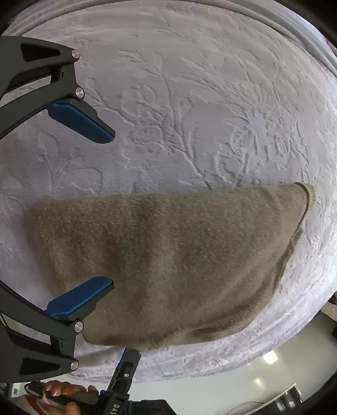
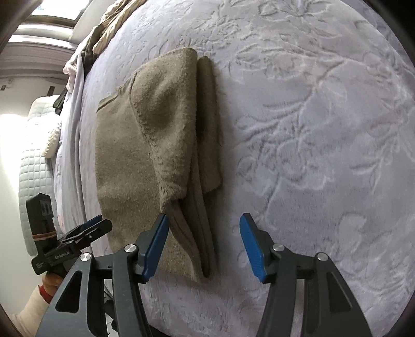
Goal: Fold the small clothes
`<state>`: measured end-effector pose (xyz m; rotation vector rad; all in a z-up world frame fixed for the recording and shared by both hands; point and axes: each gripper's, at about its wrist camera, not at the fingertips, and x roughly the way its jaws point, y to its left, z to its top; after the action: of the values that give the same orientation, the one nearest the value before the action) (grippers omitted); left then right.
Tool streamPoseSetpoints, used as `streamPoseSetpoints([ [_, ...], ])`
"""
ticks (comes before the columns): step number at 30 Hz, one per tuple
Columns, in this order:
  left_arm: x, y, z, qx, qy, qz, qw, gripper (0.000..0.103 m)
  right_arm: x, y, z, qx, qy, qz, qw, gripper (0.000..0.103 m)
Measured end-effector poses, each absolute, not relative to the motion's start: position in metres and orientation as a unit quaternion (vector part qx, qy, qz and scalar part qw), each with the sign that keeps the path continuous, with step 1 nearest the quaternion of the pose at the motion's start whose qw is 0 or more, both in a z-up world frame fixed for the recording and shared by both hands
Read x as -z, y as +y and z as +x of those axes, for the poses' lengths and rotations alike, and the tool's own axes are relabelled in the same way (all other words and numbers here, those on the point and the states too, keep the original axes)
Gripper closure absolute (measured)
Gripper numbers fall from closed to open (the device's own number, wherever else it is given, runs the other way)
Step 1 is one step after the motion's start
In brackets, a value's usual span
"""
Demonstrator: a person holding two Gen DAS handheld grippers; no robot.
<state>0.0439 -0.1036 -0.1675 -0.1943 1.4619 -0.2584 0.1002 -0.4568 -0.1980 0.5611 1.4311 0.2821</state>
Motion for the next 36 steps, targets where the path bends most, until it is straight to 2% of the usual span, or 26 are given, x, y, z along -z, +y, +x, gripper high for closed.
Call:
streamPoseSetpoints([
  [10, 0.178, -0.108, 0.066, 0.200, 0.665, -0.136, 0.707, 0.000, 0.200, -0.465, 0.148, -0.177, 0.613, 0.279, 0.717, 0.042],
  [19, 0.199, -0.125, 0.083, 0.226, 0.670, -0.147, 0.691, 0.000, 0.242, -0.466, 0.188, -0.233, 0.633, 0.298, 0.676, 0.042],
  [30, 0.209, -0.143, 0.088, 0.227, 0.652, -0.145, 0.709, 0.001, 0.263, -0.432, 0.219, -0.308, 0.618, 0.317, 0.650, 0.040],
  [31, 0.208, -0.142, 0.088, 0.228, 0.651, -0.145, 0.709, 0.004, 0.265, -0.431, 0.220, -0.302, 0.619, 0.324, 0.649, 0.043],
  [32, 0.206, -0.142, 0.087, 0.224, 0.648, -0.143, 0.714, 0.016, 0.266, -0.431, 0.219, -0.297, 0.621, 0.328, 0.647, 0.047],
  [33, 0.202, -0.140, 0.086, 0.221, 0.644, -0.147, 0.717, 0.025, 0.266, -0.431, 0.218, -0.294, 0.622, 0.334, 0.644, 0.056],
  [34, 0.199, -0.134, 0.084, 0.224, 0.641, -0.152, 0.719, 0.031, 0.263, -0.432, 0.217, -0.293, 0.619, 0.338, 0.645, 0.063],
  [36, 0.188, -0.126, 0.080, 0.227, 0.630, -0.161, 0.725, 0.046, 0.257, -0.430, 0.213, -0.294, 0.612, 0.346, 0.648, 0.069],
])
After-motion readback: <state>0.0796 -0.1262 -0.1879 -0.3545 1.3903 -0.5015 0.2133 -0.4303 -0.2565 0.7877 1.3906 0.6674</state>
